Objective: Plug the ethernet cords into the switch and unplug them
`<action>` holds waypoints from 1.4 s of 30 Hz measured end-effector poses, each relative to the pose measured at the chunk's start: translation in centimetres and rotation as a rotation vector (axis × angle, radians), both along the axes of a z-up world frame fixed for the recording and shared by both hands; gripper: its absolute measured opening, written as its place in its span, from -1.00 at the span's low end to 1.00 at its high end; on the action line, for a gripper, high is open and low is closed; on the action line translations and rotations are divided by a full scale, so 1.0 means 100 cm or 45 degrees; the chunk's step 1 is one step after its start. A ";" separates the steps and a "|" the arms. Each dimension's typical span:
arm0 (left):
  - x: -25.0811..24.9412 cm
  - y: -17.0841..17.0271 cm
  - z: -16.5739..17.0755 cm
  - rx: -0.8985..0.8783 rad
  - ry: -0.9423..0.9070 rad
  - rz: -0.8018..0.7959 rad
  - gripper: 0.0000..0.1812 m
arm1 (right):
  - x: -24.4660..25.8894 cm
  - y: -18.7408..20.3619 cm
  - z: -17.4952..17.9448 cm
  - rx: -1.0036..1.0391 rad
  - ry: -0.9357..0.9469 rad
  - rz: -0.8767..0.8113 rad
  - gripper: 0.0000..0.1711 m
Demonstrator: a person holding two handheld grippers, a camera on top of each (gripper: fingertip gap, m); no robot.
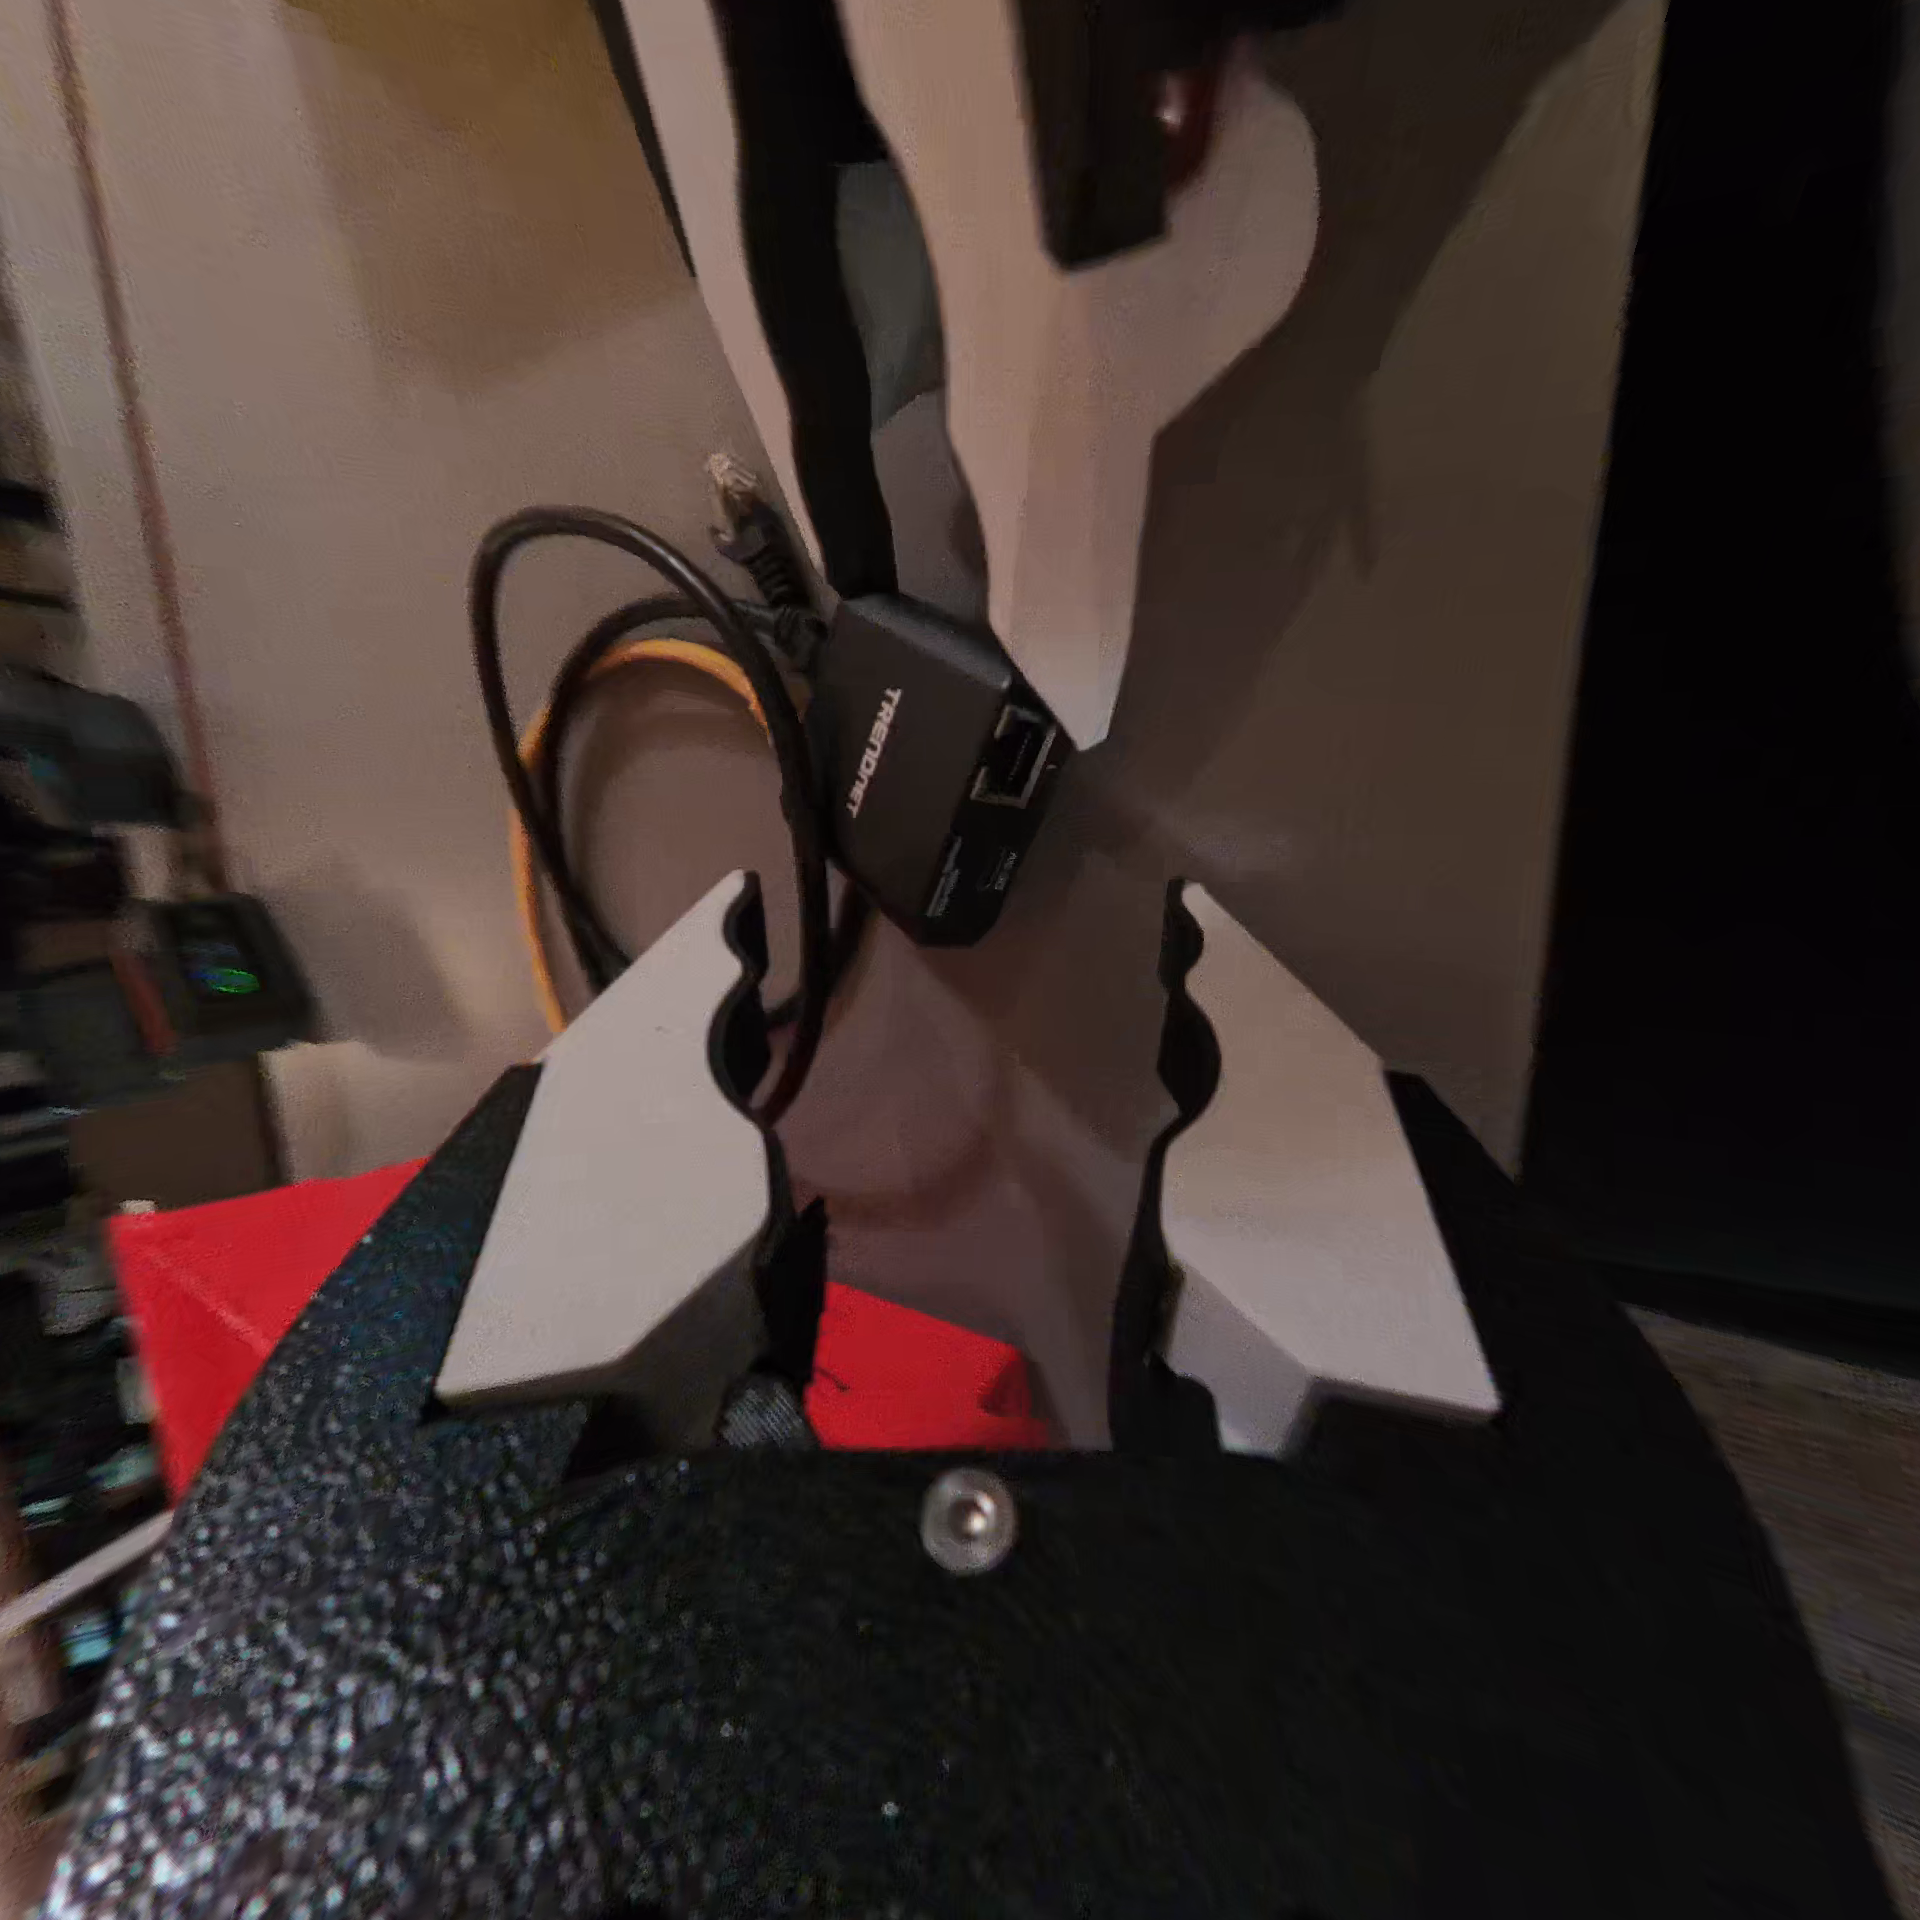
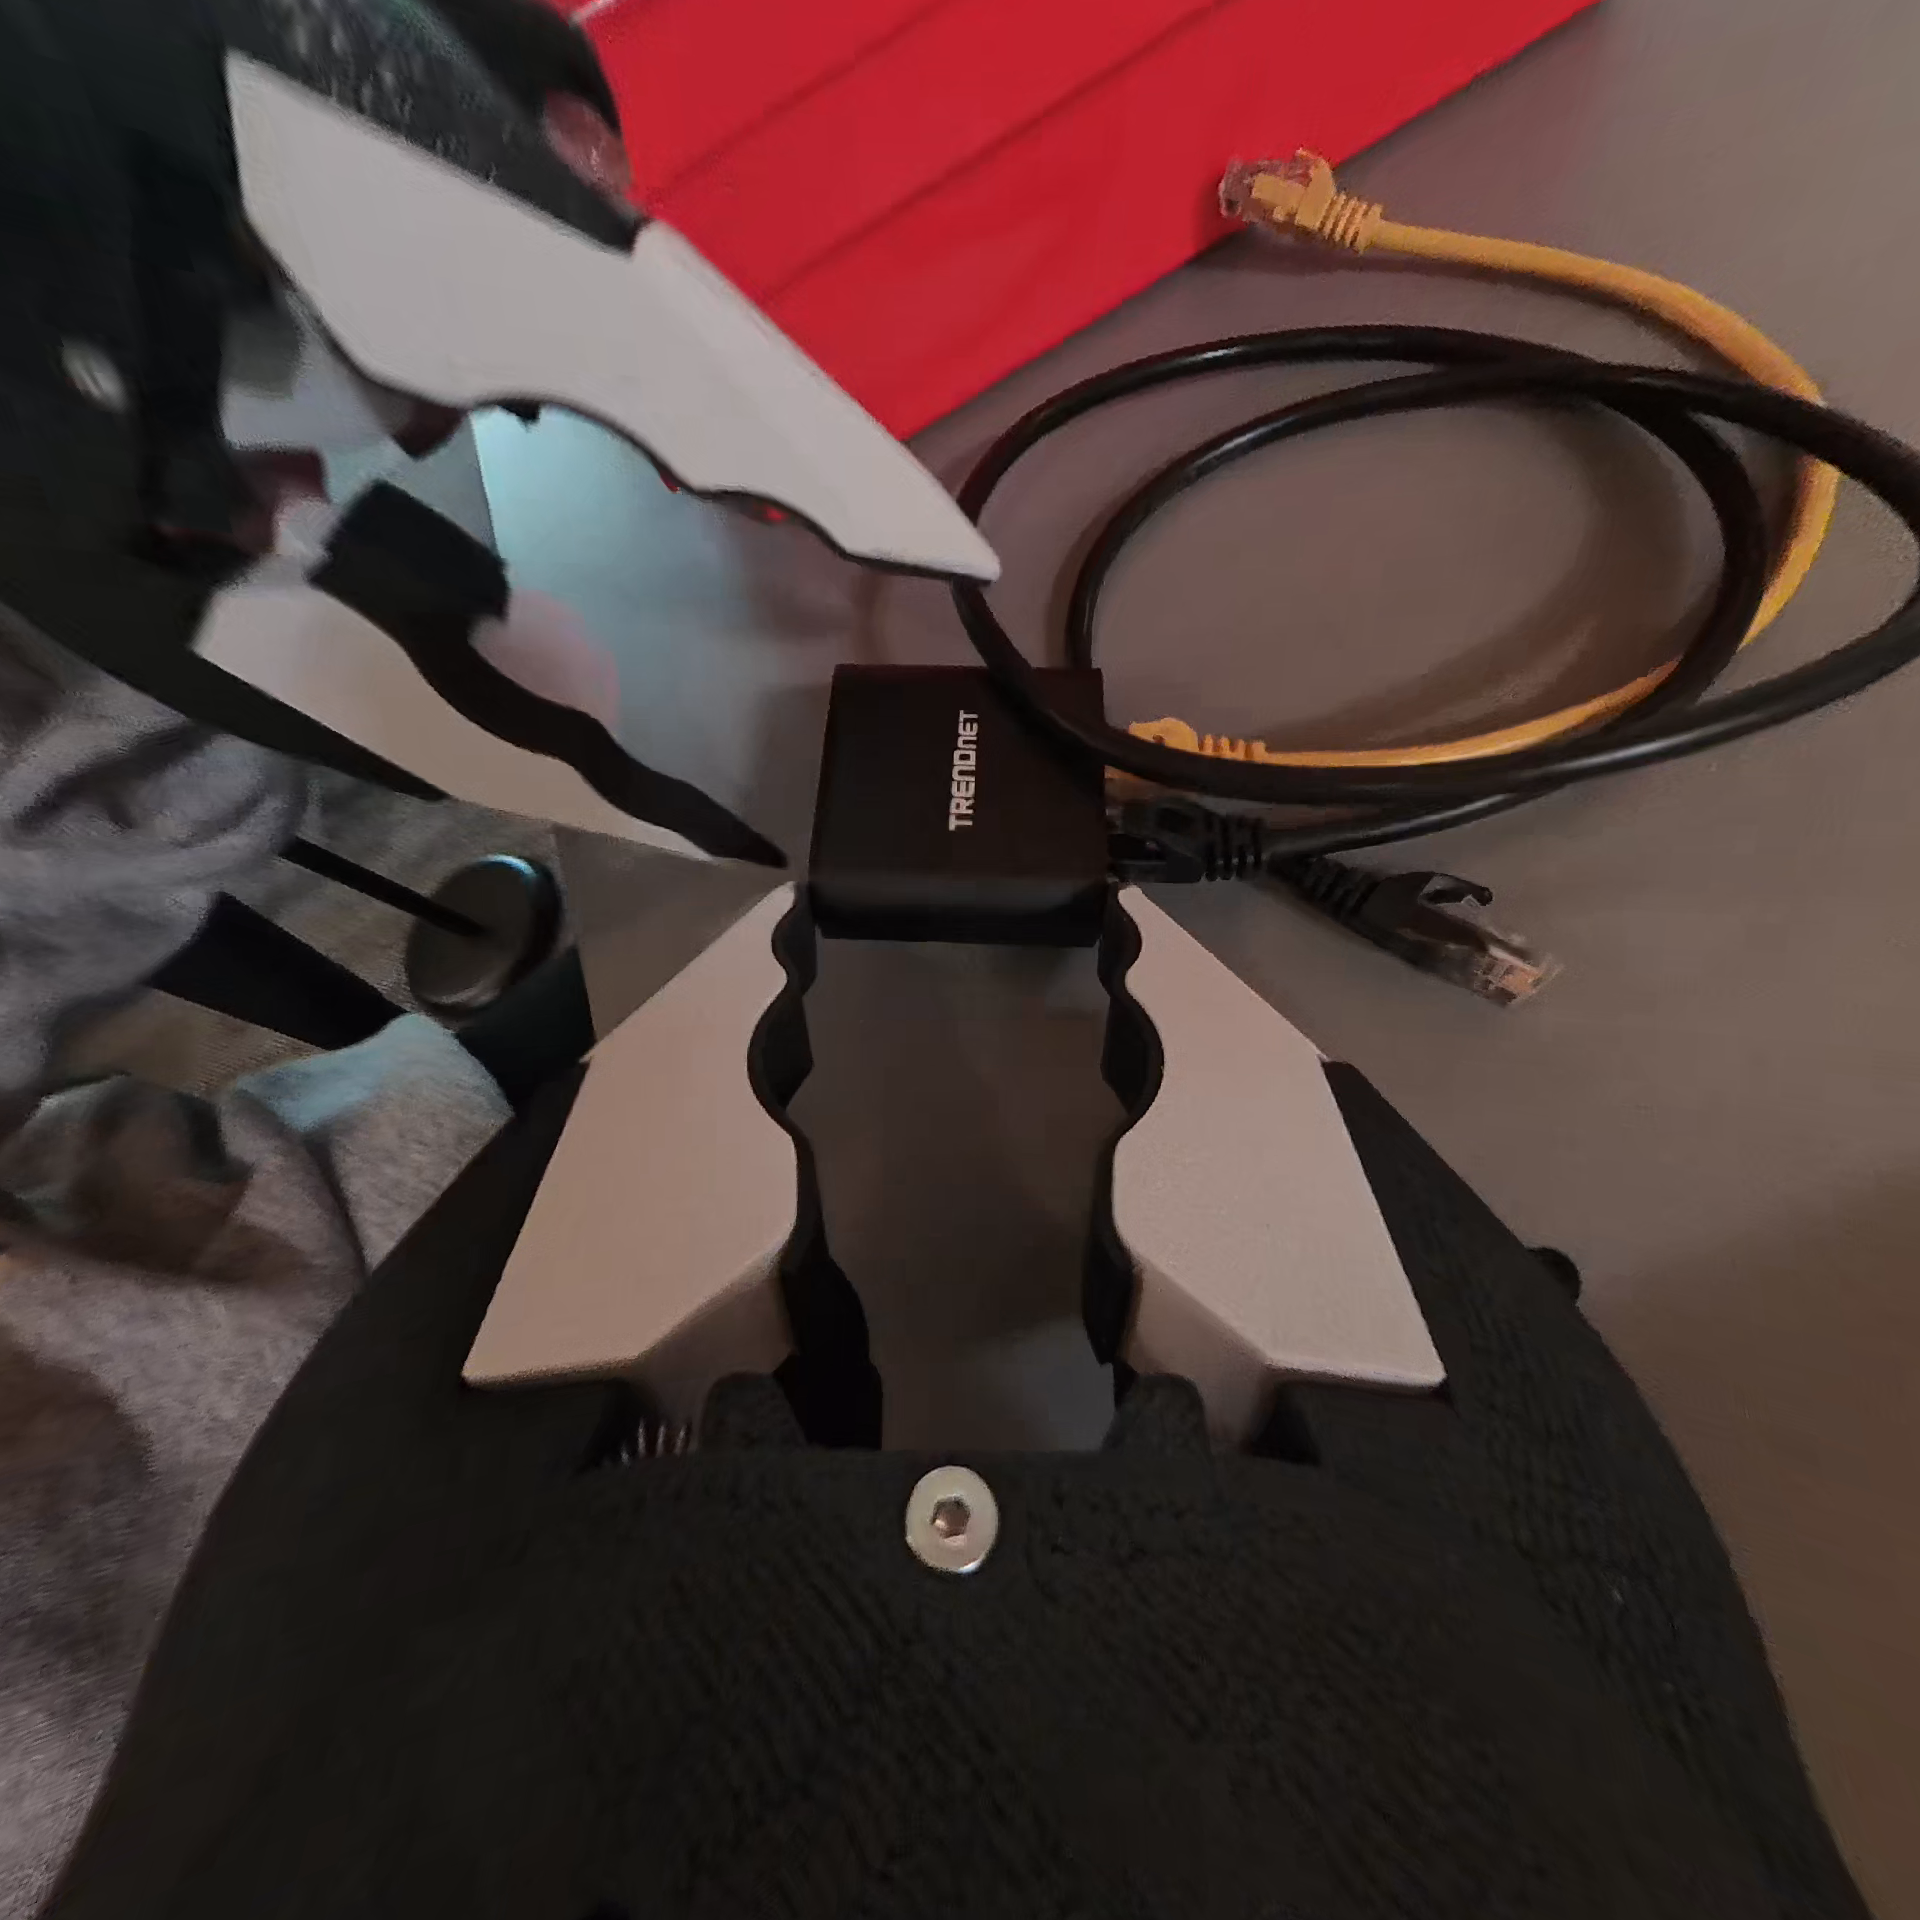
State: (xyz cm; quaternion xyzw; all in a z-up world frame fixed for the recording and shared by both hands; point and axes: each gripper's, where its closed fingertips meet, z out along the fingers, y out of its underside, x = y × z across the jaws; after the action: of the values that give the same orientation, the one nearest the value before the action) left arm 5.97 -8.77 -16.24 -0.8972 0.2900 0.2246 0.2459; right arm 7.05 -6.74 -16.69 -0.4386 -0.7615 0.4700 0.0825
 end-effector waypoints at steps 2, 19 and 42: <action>-0.005 0.007 0.002 0.063 0.161 -0.056 -0.19 | -0.001 0.003 0.003 -0.052 -0.020 -0.011 -0.37; -0.010 0.030 0.039 0.415 0.352 0.006 -0.77 | 0.003 0.031 0.070 -0.313 0.193 -0.028 -0.27; 0.059 0.026 0.084 0.813 -0.738 -0.340 -0.76 | 0.039 0.029 0.074 0.575 0.804 0.388 -0.80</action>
State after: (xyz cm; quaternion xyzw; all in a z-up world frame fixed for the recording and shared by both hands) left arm 11.92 -6.13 -7.86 -0.7570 0.2385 0.0085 0.6083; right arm 10.95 -3.84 -9.28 -0.1262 -0.8389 0.4094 0.3358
